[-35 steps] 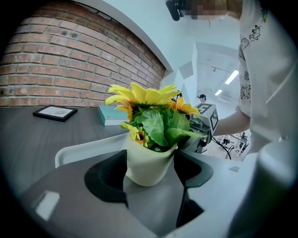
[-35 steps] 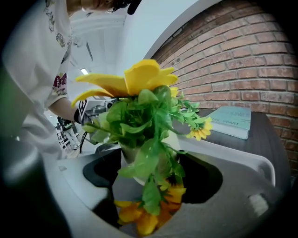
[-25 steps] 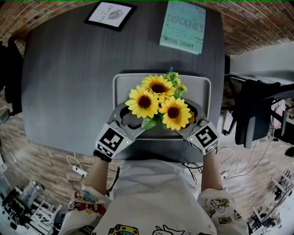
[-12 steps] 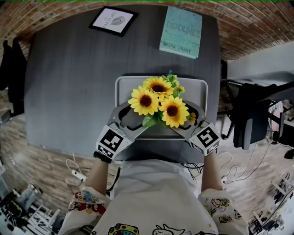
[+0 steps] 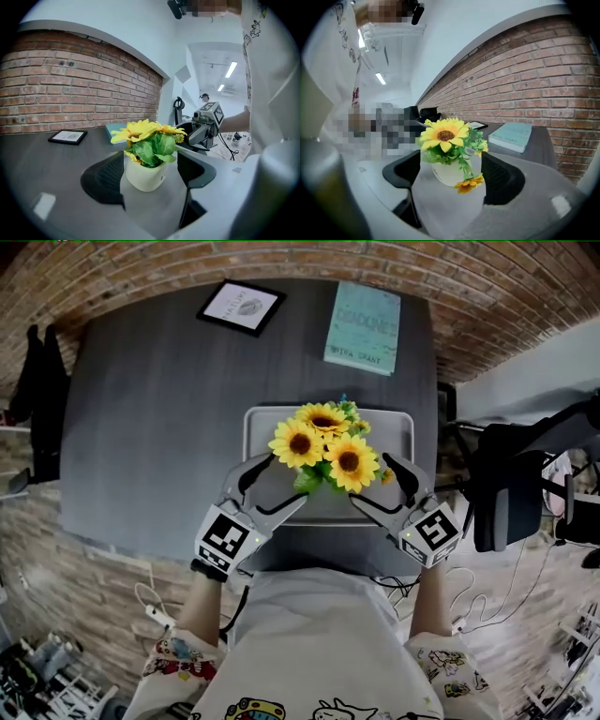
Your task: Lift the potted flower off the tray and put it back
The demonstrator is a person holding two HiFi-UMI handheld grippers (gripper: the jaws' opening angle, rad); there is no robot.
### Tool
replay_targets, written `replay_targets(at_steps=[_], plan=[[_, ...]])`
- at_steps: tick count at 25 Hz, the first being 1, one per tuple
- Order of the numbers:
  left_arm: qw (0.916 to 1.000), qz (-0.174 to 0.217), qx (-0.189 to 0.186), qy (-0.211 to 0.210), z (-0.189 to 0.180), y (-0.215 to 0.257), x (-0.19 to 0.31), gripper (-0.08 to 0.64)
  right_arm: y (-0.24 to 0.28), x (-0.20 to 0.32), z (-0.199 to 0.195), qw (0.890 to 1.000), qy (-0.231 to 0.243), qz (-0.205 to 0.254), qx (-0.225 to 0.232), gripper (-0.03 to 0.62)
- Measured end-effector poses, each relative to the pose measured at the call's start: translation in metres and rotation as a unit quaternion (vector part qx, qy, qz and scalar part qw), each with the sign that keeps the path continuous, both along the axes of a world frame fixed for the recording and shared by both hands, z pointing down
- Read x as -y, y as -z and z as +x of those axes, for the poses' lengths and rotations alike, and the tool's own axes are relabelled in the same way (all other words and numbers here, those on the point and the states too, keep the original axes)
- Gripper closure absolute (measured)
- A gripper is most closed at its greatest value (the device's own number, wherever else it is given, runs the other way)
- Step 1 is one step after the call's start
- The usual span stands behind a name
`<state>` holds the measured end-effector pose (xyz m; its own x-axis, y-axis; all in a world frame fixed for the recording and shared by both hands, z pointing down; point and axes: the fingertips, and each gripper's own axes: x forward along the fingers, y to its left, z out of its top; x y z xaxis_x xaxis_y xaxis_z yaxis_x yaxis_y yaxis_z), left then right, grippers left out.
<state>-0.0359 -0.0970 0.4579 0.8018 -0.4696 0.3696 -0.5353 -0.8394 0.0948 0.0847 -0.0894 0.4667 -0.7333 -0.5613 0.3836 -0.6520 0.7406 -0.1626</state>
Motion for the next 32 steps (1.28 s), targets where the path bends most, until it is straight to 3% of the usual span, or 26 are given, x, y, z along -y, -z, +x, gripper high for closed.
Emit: replay_targets(at_steps=[10, 12, 20, 29, 32], plan=[[0.9955, 0.056, -0.070, 0.029, 0.001, 0.087, -0.024, 0.210, 0.094, -0.029, 0.001, 0.994, -0.023, 0.103, 0.039, 0.198], [0.9932, 0.071, -0.086, 0.035, 0.001, 0.108, -0.029, 0.227, 0.116, -0.034, 0.000, 0.990, -0.031, 0.123, 0.058, 0.251], [0.9834, 0.067, -0.154, 0.070, -0.004, 0.154, -0.053, 0.353, 0.167, -0.057, -0.006, 0.978, -0.057, 0.161, 0.119, 0.437], [0.9804, 0.068, -0.151, 0.106, -0.012, 0.155, -0.055, 0.505, 0.172, -0.059, 0.000, 0.973, -0.090, 0.168, 0.127, 0.579], [0.9804, 0.065, -0.146, 0.115, -0.014, 0.152, -0.052, 0.552, 0.171, -0.054, 0.003, 0.973, -0.101, 0.166, 0.129, 0.591]])
